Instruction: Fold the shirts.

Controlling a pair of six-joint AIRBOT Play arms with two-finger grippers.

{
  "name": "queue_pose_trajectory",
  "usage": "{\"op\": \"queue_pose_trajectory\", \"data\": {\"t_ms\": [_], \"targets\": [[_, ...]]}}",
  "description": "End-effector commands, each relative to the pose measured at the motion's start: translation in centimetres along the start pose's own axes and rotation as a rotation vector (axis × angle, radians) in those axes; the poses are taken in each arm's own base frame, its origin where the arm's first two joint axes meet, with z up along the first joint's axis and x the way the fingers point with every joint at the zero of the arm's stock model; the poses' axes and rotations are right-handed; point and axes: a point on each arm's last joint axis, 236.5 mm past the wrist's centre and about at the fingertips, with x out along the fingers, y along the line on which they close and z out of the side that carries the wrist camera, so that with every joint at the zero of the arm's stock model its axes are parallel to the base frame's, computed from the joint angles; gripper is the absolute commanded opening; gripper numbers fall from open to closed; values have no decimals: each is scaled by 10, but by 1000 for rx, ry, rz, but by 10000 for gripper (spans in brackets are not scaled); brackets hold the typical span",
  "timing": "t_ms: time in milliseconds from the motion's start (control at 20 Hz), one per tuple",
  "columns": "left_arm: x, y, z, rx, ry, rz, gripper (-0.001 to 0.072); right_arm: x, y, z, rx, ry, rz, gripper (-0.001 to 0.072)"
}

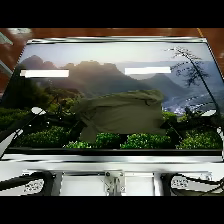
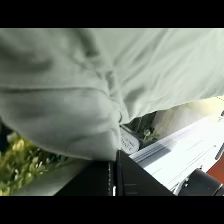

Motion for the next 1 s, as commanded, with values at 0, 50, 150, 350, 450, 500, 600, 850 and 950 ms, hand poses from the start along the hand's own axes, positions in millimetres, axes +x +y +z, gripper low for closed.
{"op": "queue_pose_trajectory", "data": {"t_ms": [0, 50, 150, 350, 450, 500, 600, 850, 950], "targets": [[-7, -15, 14, 40, -29, -14, 41, 18, 11, 10, -56, -54, -39, 630], [-10, -20, 17, 53, -31, -21, 41, 23, 18, 9, -84, -53, -48, 524], [-17, -35, 24, 116, -35, -39, 39, 28, 31, 2, -123, -35, -42, 73], [-62, -72, 49, 314, -120, 54, 37, -30, 86, 0, -387, -81, 17, 62], [-117, -119, 64, 459, -245, 105, 37, -98, 138, 12, -563, -276, 30, 62], [-158, -155, 69, 542, -347, 118, 37, -147, 172, 14, -656, -420, 35, 62], [-256, -240, 61, 713, -615, 98, 37, -254, 238, -3, -815, -746, 47, 62], [-453, -408, -67, 1053, -1208, -45, 38, -485, 346, -163, -1082, -1461, 115, 61], [-479, -428, -110, 1134, -1297, -64, 38, -519, 353, -211, -1087, -1576, 152, 61]]}}
